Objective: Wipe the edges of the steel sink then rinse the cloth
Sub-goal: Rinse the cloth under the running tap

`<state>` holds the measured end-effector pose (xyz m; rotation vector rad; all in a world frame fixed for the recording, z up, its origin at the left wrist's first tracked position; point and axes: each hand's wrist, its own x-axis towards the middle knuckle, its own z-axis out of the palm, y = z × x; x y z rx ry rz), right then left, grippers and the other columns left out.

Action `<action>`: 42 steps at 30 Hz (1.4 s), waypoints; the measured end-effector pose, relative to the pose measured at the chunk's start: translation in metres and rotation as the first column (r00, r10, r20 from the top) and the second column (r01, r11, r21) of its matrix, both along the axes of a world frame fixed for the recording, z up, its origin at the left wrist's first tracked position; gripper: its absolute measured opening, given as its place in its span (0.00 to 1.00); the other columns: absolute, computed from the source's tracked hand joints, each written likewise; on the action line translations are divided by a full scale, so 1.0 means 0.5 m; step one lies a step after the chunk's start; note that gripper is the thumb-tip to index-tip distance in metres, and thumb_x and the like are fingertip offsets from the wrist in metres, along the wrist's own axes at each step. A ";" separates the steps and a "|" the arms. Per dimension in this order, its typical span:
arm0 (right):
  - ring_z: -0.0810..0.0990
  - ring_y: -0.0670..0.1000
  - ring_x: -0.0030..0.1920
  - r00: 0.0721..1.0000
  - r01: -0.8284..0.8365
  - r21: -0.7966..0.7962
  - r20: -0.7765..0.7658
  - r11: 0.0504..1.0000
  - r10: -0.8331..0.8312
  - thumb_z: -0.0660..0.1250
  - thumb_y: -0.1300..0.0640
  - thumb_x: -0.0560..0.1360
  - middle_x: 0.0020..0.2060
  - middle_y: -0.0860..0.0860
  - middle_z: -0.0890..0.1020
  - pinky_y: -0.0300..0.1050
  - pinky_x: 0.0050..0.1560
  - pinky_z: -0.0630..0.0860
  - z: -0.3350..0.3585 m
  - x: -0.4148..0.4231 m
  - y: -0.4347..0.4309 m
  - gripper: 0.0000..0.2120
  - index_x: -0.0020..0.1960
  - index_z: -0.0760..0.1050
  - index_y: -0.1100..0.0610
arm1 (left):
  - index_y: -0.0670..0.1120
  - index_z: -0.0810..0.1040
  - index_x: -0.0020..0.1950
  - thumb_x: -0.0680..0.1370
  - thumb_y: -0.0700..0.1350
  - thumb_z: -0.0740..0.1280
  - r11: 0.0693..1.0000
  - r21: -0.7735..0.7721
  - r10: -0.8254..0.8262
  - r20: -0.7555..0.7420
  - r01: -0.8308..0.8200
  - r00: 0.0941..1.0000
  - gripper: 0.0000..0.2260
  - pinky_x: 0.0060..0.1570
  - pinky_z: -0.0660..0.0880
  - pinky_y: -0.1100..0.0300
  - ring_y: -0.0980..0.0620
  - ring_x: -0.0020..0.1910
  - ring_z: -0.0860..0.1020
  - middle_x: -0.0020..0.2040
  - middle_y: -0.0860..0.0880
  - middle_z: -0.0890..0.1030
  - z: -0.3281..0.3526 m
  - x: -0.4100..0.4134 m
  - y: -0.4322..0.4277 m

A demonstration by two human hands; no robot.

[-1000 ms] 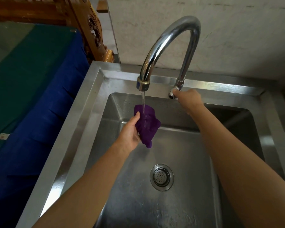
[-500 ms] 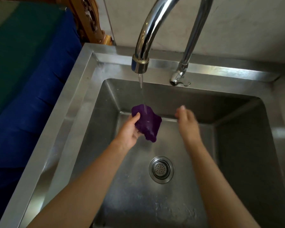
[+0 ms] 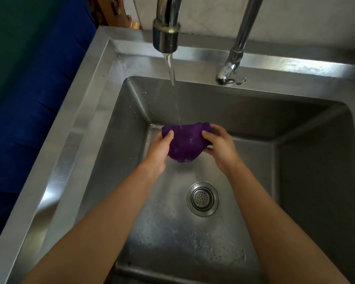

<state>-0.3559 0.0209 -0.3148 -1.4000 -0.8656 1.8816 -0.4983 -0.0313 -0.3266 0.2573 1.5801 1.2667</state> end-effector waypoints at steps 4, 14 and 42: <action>0.79 0.48 0.43 0.996 0.005 -0.016 -0.092 1.000 -0.006 0.64 0.65 0.75 0.44 0.52 0.79 0.42 0.42 0.77 0.010 -0.007 0.005 0.12 0.58 0.72 0.61 | 0.46 0.76 0.54 0.79 0.41 0.61 1.000 -0.015 0.015 -0.115 -0.017 0.993 0.06 0.47 0.75 0.60 0.53 0.45 0.78 0.46 0.49 0.80 -0.004 -0.007 0.008; 0.77 0.49 0.39 0.967 -0.254 -0.013 -0.033 0.967 0.254 0.61 0.63 0.77 0.40 0.52 0.77 0.37 0.30 0.78 0.032 -0.037 0.020 0.04 0.50 0.73 0.57 | 0.43 0.77 0.57 0.73 0.64 0.63 0.997 -0.069 0.071 0.618 -0.036 0.783 0.27 0.43 0.79 0.40 0.39 0.51 0.81 0.52 0.39 0.82 0.000 -0.015 0.005; 0.79 0.64 0.49 0.547 -0.636 0.357 0.834 0.684 0.072 0.53 0.40 0.78 0.47 0.62 0.82 0.49 0.41 0.69 0.031 -0.113 0.020 0.22 0.51 0.73 0.58 | 0.46 0.76 0.39 0.80 0.54 0.59 0.949 -0.191 0.289 0.205 -0.251 0.935 0.15 0.42 0.76 0.56 0.49 0.37 0.77 0.34 0.48 0.80 0.019 0.040 0.074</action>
